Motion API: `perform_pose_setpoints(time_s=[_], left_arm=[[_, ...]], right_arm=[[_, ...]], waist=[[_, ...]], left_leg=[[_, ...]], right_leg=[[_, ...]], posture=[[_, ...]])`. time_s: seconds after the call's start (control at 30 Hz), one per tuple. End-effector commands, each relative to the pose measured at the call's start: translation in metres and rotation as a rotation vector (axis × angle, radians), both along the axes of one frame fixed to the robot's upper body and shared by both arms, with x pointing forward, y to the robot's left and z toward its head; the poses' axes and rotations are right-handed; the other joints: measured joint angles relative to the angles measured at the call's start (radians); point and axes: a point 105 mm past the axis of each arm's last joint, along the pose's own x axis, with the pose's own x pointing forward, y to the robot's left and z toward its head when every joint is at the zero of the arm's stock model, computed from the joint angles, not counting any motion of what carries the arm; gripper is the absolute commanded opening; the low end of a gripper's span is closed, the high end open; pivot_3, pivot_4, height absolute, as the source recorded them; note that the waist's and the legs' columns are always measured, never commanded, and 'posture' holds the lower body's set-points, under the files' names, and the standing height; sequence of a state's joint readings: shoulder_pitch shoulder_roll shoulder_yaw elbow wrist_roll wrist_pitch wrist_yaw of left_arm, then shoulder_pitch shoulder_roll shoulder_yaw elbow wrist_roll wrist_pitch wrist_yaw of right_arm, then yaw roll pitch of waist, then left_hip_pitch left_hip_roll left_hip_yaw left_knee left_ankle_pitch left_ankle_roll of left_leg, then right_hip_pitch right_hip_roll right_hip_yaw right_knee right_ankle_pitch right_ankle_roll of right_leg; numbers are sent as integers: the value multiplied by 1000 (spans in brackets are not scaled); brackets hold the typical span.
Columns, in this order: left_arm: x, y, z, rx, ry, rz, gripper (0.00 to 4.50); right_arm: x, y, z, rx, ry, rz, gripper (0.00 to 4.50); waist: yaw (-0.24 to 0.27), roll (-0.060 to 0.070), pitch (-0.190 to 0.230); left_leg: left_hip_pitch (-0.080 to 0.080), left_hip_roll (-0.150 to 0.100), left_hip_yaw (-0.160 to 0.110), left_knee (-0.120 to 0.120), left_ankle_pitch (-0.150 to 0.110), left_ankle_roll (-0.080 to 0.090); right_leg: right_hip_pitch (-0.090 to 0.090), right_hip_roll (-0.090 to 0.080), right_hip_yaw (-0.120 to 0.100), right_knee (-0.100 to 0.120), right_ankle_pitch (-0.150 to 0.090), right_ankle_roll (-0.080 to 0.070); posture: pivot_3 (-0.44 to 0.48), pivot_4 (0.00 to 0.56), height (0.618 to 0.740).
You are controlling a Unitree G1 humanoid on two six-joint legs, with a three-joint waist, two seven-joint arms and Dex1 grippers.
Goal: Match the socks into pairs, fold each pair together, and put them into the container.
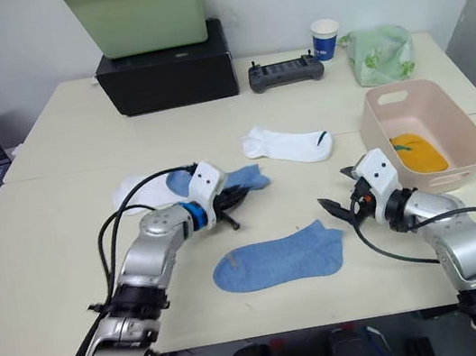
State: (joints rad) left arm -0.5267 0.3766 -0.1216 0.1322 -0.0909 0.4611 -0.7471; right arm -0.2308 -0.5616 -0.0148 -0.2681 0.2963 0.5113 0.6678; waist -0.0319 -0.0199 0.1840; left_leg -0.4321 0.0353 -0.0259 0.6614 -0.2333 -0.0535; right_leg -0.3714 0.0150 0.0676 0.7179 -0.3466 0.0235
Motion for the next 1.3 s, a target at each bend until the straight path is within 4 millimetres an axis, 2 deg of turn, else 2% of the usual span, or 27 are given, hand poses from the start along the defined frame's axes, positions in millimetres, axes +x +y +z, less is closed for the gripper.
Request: perform_pose_setpoints(time_s=[0.03,0.17,0.27,0.3,0.37,0.5,0.57,0.7,0.77,0.83,0.9,1.03,1.13,1.2,1.3], left_arm=[[-30,-24,22,-44,-4,-151,26],[-50,-59,9,-107,53,-253,26],[-49,-74,2,-135,87,-254,26],[-48,-74,1,-142,99,-252,535],[-50,-71,3,-150,112,-261,1048],[-46,-53,23,-247,104,-219,2341],[-44,-37,29,-260,87,-190,2988],[-25,9,37,-259,25,-12,4309],[-17,30,32,-244,4,83,4309],[-13,50,18,-191,1,156,4309],[-10,62,8,-150,-2,199,4309],[-8,65,-11,-126,37,221,4309],[-6,64,-14,-125,37,222,4309],[-5,64,-15,-126,37,219,3926],[-4,62,-15,-127,35,201,3132]], right_arm=[[3,-7,15,3,-62,-13,4500],[7,-10,12,-20,-66,-32,4500],[6,-6,13,-16,-63,-20,4500],[6,-6,13,-11,-59,-17,4500],[6,-5,13,-5,-51,-15,4500],[8,-3,12,-30,-43,-9,4500],[9,-1,14,-20,-38,-6,4500],[3,12,13,29,44,35,4500],[-1,19,10,69,105,40,4500],[-1,25,12,110,128,32,4500],[-3,30,13,126,145,35,4500],[-12,35,-3,39,202,66,4500],[-10,35,-7,11,204,55,4500],[-11,36,-11,-13,203,71,4132],[-11,37,-11,-12,200,82,3263]], waist=[[0,0,0],[6,0,0],[5,0,0],[5,0,0],[-1,0,0],[-4,0,0],[-4,0,0],[0,0,0],[1,0,0],[2,0,0],[1,0,0],[5,0,0],[5,0,0],[5,0,0],[4,0,0]], left_leg=[[0,0,0,0,0,0],[0,-3,-1,0,-1,2],[0,-4,0,1,-2,4],[0,-4,0,1,-2,4],[0,-5,-1,1,-2,4],[1,-4,-1,0,-2,4],[1,-3,-1,0,-2,4],[1,-3,-1,0,-2,4],[1,-2,-2,0,-2,4],[1,-1,-2,0,-2,4],[1,-2,-1,0,-2,4],[0,-2,-2,0,-2,4],[0,-3,-2,0,-2,4],[0,-3,-2,0,-2,4],[0,-3,-2,0,-2,4]], right_leg=[[0,0,0,0,0,0],[2,0,-1,-1,0,1],[2,-1,0,-1,-1,1],[2,-1,0,-1,0,1],[2,0,-1,-1,0,1],[2,0,0,0,0,1],[1,0,0,0,0,1],[1,0,0,0,0,1],[2,-1,-1,-1,0,1],[2,-1,-1,-1,0,1],[2,-1,0,-1,0,1],[1,-2,-1,-1,0,1],[2,-2,-1,-1,0,1],[2,-2,-2,-1,0,1],[2,-2,-2,-1,0,1]], posture=[[0,150,740],[0,150,740],[0,150,740],[0,150,740],[0,150,740],[0,150,740],[0,150,740],[0,150,740],[0,150,740],[0,150,740],[0,150,740],[0,150,740],[0,150,740],[0,150,740],[0,150,740]])
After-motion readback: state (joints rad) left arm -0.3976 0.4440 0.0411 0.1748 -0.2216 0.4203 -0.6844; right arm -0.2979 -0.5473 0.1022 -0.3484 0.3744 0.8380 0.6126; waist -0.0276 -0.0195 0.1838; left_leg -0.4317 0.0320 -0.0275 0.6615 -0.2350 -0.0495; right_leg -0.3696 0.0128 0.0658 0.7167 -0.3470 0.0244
